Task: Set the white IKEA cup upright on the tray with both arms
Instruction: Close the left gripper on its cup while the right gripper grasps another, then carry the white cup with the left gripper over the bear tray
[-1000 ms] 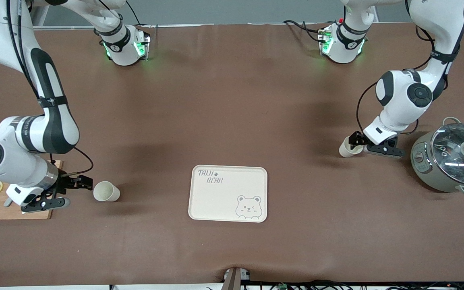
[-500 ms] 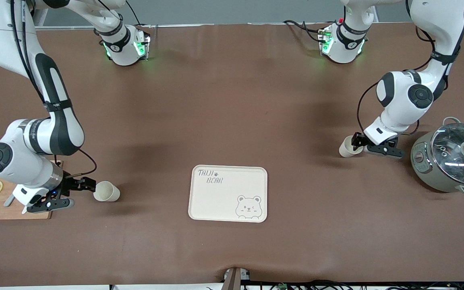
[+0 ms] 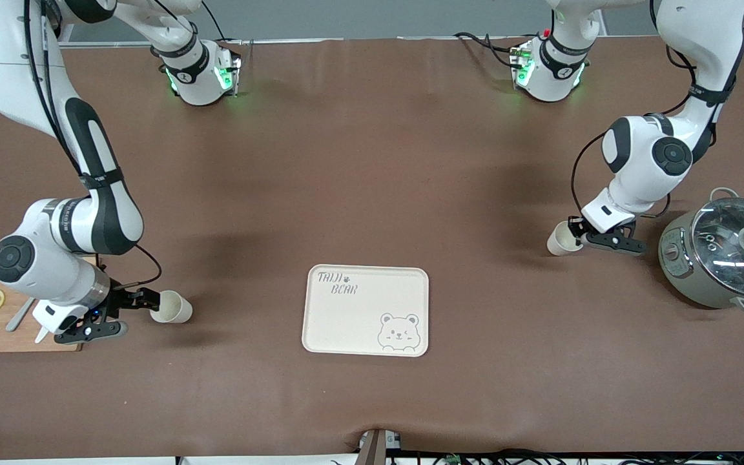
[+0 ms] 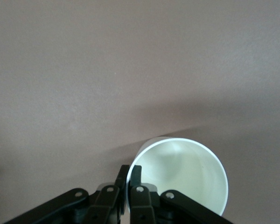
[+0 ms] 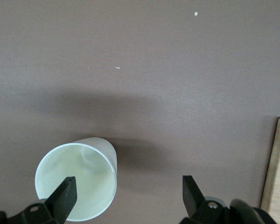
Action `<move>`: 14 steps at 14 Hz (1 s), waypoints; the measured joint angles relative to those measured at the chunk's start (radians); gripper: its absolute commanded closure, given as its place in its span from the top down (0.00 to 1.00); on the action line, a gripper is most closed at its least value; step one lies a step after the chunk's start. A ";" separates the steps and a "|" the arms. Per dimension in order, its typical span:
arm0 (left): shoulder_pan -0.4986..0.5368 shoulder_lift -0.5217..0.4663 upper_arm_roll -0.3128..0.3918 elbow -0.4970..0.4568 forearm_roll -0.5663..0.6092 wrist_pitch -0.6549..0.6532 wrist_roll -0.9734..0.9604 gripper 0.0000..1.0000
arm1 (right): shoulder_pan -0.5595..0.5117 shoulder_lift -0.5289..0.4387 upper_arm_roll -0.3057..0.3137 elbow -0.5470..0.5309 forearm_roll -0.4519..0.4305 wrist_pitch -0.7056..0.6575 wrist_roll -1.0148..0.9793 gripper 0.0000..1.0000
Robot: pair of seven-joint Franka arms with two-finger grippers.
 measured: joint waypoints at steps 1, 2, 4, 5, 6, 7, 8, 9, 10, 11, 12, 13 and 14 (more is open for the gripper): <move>0.000 0.001 0.000 0.004 0.000 0.000 0.000 0.00 | 0.000 0.003 0.000 0.000 0.000 0.002 -0.010 1.00; 0.000 0.002 -0.002 0.014 0.000 -0.003 -0.003 0.00 | 0.000 0.007 0.000 0.000 0.000 0.005 -0.016 1.00; -0.003 0.002 -0.027 0.074 -0.001 -0.069 -0.054 0.00 | 0.000 0.014 0.000 -0.001 0.000 0.013 -0.024 1.00; -0.007 0.002 -0.052 0.131 -0.001 -0.142 -0.105 0.00 | 0.000 0.018 0.000 -0.001 0.000 0.018 -0.026 1.00; -0.014 0.002 -0.079 0.202 -0.002 -0.228 -0.166 0.00 | 0.000 0.022 0.000 -0.003 0.000 0.024 -0.027 1.00; -0.028 0.004 -0.104 0.277 -0.002 -0.311 -0.233 0.00 | 0.000 0.026 0.001 -0.008 0.000 0.040 -0.028 1.00; -0.051 0.009 -0.123 0.350 -0.002 -0.383 -0.301 0.00 | 0.001 0.030 0.001 -0.017 0.000 0.059 -0.030 1.00; -0.084 0.020 -0.133 0.416 -0.002 -0.442 -0.368 0.00 | 0.001 0.031 0.001 -0.027 0.000 0.077 -0.034 1.00; -0.124 0.038 -0.136 0.475 -0.002 -0.486 -0.433 0.00 | 0.001 0.032 0.001 -0.036 0.000 0.089 -0.039 1.00; -0.163 0.063 -0.137 0.528 -0.002 -0.517 -0.494 0.00 | 0.001 0.032 0.002 -0.041 0.000 0.096 -0.044 1.00; -0.198 0.091 -0.138 0.574 -0.002 -0.539 -0.544 0.00 | 0.002 0.032 0.002 -0.045 0.000 0.099 -0.046 1.00; -0.231 0.122 -0.138 0.619 -0.002 -0.557 -0.590 0.00 | 0.002 0.032 0.003 -0.048 0.000 0.101 -0.047 1.00; -0.261 0.153 -0.137 0.662 -0.002 -0.572 -0.631 0.00 | 0.003 0.032 0.004 -0.053 0.000 0.104 -0.048 1.00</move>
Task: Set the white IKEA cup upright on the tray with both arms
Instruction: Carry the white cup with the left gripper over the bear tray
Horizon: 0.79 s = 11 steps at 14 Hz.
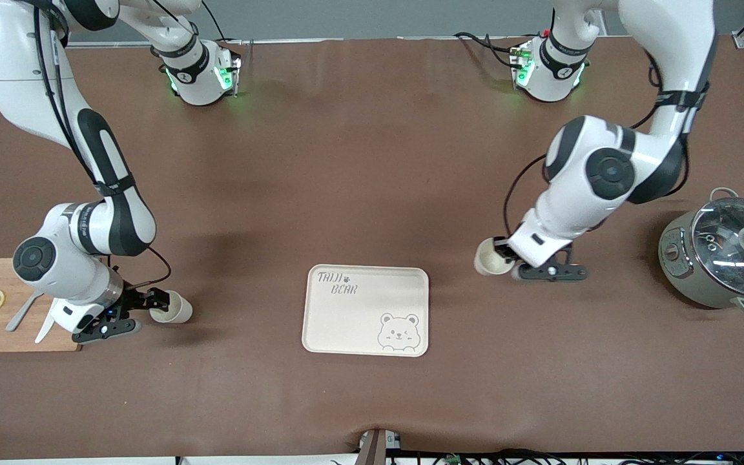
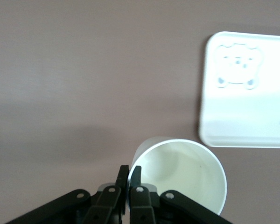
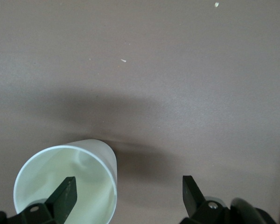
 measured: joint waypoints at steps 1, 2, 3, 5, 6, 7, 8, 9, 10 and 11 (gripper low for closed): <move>-0.026 0.031 0.000 0.041 0.000 -0.015 -0.033 0.00 | 0.001 0.000 0.002 -0.007 0.000 0.008 0.000 1.00; -0.052 0.062 0.001 0.081 0.000 -0.029 -0.060 0.00 | 0.001 0.000 0.003 -0.016 0.000 0.021 0.000 1.00; -0.077 0.094 0.002 0.120 0.001 -0.040 -0.086 0.00 | 0.001 0.000 0.003 -0.028 0.000 0.043 0.000 1.00; -0.121 0.153 0.004 0.188 0.014 -0.050 -0.135 0.00 | 0.002 0.000 0.004 -0.051 0.000 0.079 -0.001 1.00; -0.142 0.180 0.005 0.217 0.019 -0.053 -0.157 0.00 | 0.002 0.000 0.004 -0.057 0.000 0.087 -0.001 1.00; -0.159 0.206 0.005 0.242 0.021 -0.055 -0.173 0.00 | 0.002 0.000 0.004 -0.060 0.000 0.090 -0.001 1.00; -0.173 0.231 0.006 0.265 0.025 -0.055 -0.182 0.00 | 0.002 0.000 0.004 -0.060 0.000 0.092 -0.001 1.00; -0.186 0.257 0.007 0.288 0.034 -0.055 -0.193 0.00 | 0.002 0.000 0.005 -0.060 0.000 0.094 -0.001 1.00; -0.197 0.283 0.009 0.311 0.050 -0.055 -0.205 0.00 | 0.002 0.000 0.005 -0.060 0.000 0.096 -0.001 1.00; -0.208 0.307 0.017 0.333 0.063 -0.054 -0.215 0.00 | 0.002 0.000 0.005 -0.060 0.000 0.099 -0.001 1.00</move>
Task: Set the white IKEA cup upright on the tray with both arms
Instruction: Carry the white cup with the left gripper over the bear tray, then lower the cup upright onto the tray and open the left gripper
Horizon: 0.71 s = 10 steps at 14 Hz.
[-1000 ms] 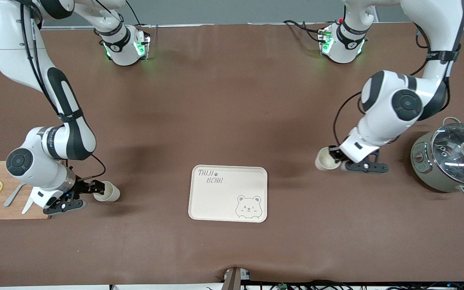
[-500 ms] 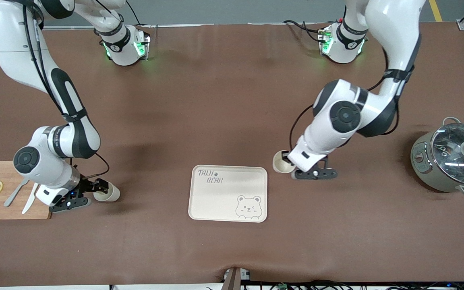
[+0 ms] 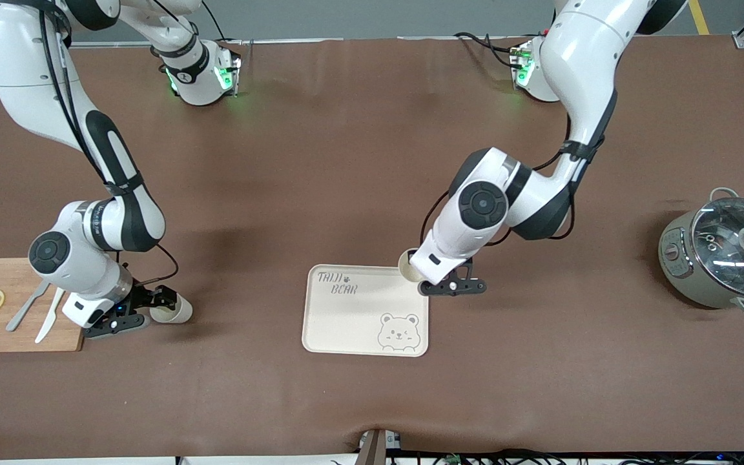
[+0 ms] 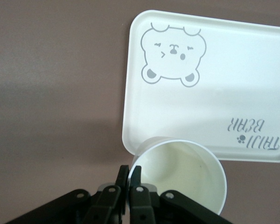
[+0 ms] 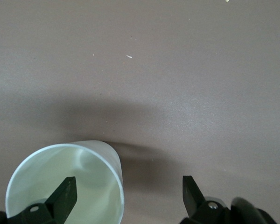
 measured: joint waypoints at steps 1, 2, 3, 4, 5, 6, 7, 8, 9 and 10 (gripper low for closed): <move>-0.019 0.022 0.020 0.023 0.004 0.004 -0.001 0.00 | 0.000 0.000 0.000 0.000 0.000 0.002 0.000 1.00; -0.046 0.043 0.052 0.042 0.005 0.016 -0.001 0.00 | 0.000 0.000 0.000 0.000 0.000 0.003 0.000 0.96; -0.076 0.061 0.088 0.057 0.005 0.038 -0.001 0.00 | 0.000 0.000 0.001 0.000 0.000 0.003 0.000 0.87; -0.102 0.077 0.116 0.067 0.005 0.061 -0.002 0.00 | 0.000 0.000 0.001 0.000 0.000 0.003 -0.001 0.81; -0.119 0.089 0.129 0.072 0.005 0.081 -0.003 0.00 | 0.001 0.000 0.002 0.000 0.000 0.004 -0.001 0.77; -0.129 0.099 0.135 0.076 0.005 0.101 -0.005 0.00 | 0.001 0.000 0.003 0.000 0.000 0.004 -0.001 0.75; -0.132 0.108 0.136 0.078 0.005 0.128 -0.008 0.00 | 0.002 0.000 0.003 0.000 0.000 0.004 -0.001 0.70; -0.132 0.118 0.136 0.079 0.005 0.162 -0.014 0.00 | 0.003 0.000 0.004 0.000 0.000 0.004 -0.001 0.65; -0.133 0.130 0.136 0.079 0.005 0.196 -0.022 0.00 | 0.003 0.000 0.004 0.000 0.000 0.004 -0.001 0.60; -0.137 0.143 0.136 0.080 0.005 0.219 -0.029 0.00 | 0.003 0.000 0.004 0.000 0.000 0.004 -0.001 0.54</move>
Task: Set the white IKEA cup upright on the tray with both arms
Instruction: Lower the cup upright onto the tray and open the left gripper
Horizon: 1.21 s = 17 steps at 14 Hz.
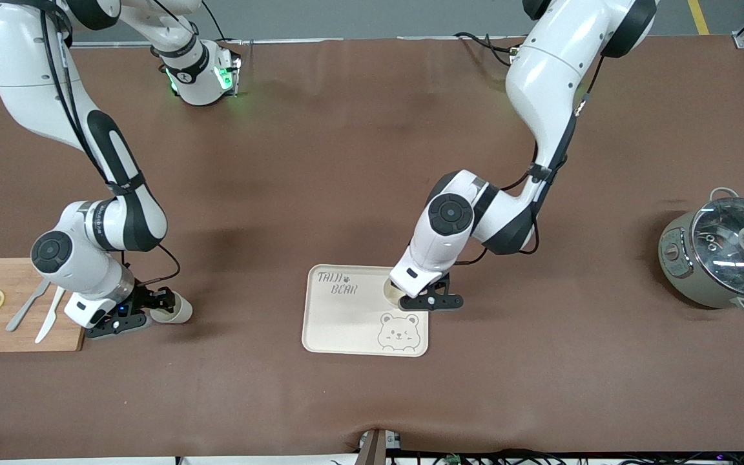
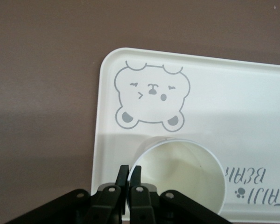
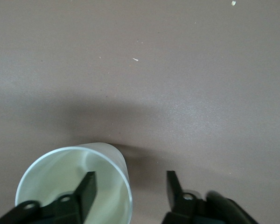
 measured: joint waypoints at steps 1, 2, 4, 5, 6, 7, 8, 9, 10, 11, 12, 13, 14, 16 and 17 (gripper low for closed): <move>-0.004 0.011 0.000 0.002 0.000 0.015 -0.005 0.00 | 0.000 0.000 0.000 0.000 0.000 0.000 0.000 0.48; -0.008 0.018 0.000 0.003 0.000 0.026 -0.007 0.00 | 0.000 0.000 0.000 0.000 0.000 0.000 0.000 0.43; -0.011 0.027 0.000 0.005 0.000 0.039 -0.008 0.00 | 0.000 0.000 0.000 0.000 0.000 0.000 0.000 0.32; -0.011 0.030 0.000 0.006 0.000 0.045 -0.008 0.00 | 0.000 0.000 0.000 0.000 0.000 0.000 0.000 0.25; -0.011 0.031 0.000 0.007 0.000 0.048 -0.008 0.00 | 0.000 0.000 0.000 0.000 0.000 0.000 0.000 0.22; -0.011 0.032 0.001 0.007 0.000 0.048 -0.009 0.00 | 0.001 0.000 0.000 0.000 0.000 0.000 0.000 0.19; -0.011 0.033 0.001 0.008 0.000 0.048 -0.009 0.00 | 0.001 0.000 0.000 0.000 0.000 0.000 0.000 0.15; -0.011 0.034 0.001 0.008 0.000 0.048 -0.009 0.00 | 0.001 0.000 0.000 0.000 0.000 0.001 0.000 0.08; -0.011 0.036 0.001 0.008 0.000 0.048 -0.009 0.00 | 0.001 0.000 0.000 0.000 0.000 0.001 0.000 0.05; -0.011 0.037 0.001 0.008 0.000 0.048 -0.009 0.00 | 0.001 -0.001 0.001 0.000 0.000 0.001 0.000 0.02; -0.011 0.039 0.001 0.008 0.000 0.048 -0.009 0.00 | 0.001 -0.001 0.002 0.000 0.000 0.001 0.000 0.00; -0.011 0.041 0.001 0.008 0.000 0.048 -0.009 0.00 | 0.001 -0.004 0.006 0.000 0.003 0.000 0.000 0.00; -0.011 0.043 0.001 0.008 0.000 0.048 -0.009 0.00 | 0.001 -0.007 0.007 0.000 0.003 0.000 0.000 0.00; -0.011 0.044 0.001 0.008 0.000 0.052 -0.018 0.13 | 0.001 -0.006 0.007 0.000 0.003 0.000 0.000 0.00; -0.011 0.046 0.001 0.008 0.000 0.065 -0.028 0.49 | 0.001 -0.006 0.007 0.000 0.003 0.000 0.001 0.00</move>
